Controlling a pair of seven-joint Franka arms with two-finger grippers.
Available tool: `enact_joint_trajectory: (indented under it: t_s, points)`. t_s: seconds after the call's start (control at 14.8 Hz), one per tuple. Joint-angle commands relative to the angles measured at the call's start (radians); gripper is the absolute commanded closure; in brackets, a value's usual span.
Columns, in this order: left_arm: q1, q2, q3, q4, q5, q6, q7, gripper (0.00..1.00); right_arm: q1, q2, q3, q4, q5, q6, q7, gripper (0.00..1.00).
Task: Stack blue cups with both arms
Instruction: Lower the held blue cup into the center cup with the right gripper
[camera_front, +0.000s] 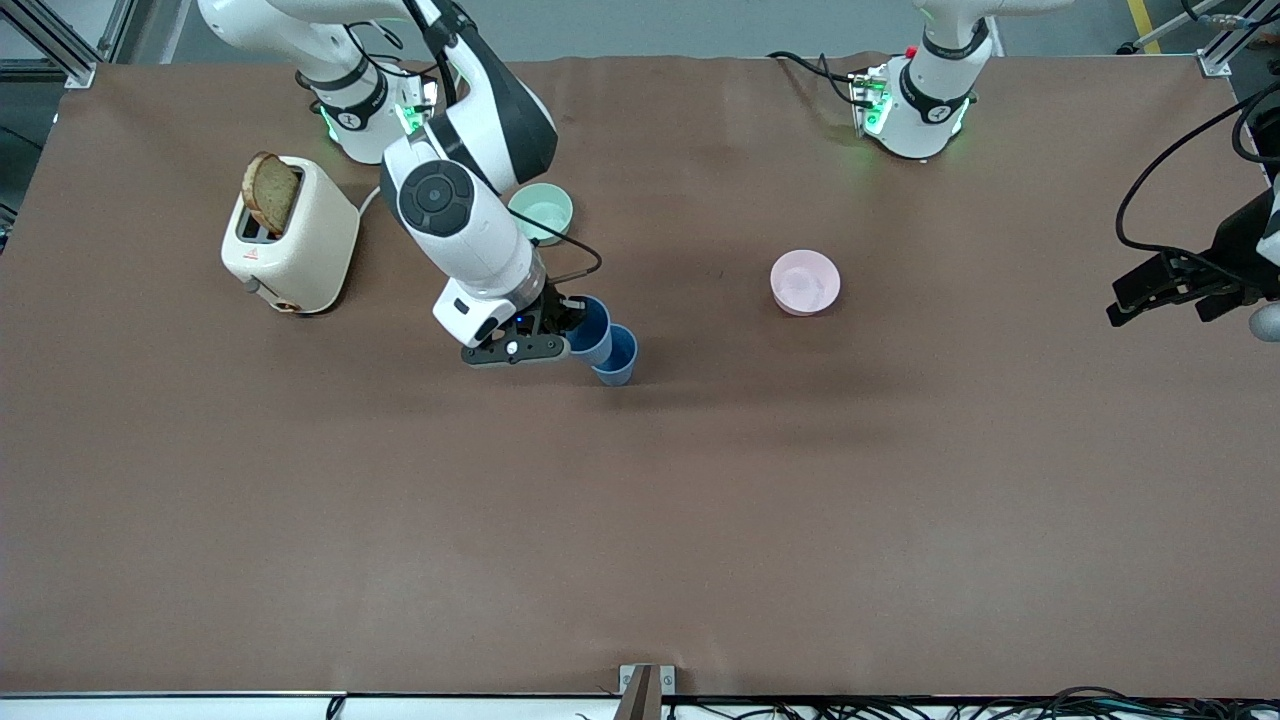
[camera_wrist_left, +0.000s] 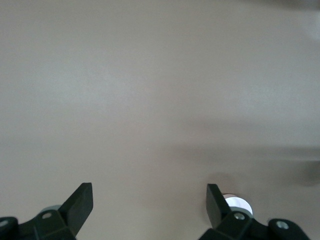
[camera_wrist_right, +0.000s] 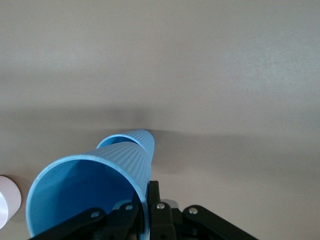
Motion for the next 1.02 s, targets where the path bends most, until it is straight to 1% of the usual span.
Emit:
enact_joint_trajectory:
  t_s: [0.0, 0.27, 0.68, 0.81, 0.88, 0.95]
  points:
    - [0.01, -0.021, -0.003, 0.005, -0.01, 0.003, 0.007, 0.0, 0.028, 0.015, -0.012, -0.012, 0.019, 0.032, 0.009, 1.0]
    - [0.01, -0.022, -0.008, -0.001, -0.009, -0.002, 0.017, 0.0, 0.042, 0.041, -0.012, -0.012, 0.019, 0.059, 0.015, 1.0]
    - [0.002, -0.03, -0.02, 0.004, -0.009, -0.083, 0.017, 0.0, 0.059, 0.07, -0.012, -0.012, 0.019, 0.075, 0.015, 0.99]
    - [0.003, -0.03, -0.02, 0.005, -0.007, -0.083, 0.017, 0.0, 0.062, 0.073, -0.012, -0.015, 0.019, 0.075, 0.015, 0.98]
    - [0.006, -0.031, -0.018, 0.005, -0.007, -0.083, 0.017, 0.0, 0.062, 0.073, -0.014, -0.023, 0.019, 0.078, 0.015, 0.96]
    - [0.008, -0.031, -0.018, 0.005, -0.007, -0.083, 0.017, 0.0, 0.062, 0.073, -0.012, -0.028, 0.017, 0.088, 0.013, 0.87]
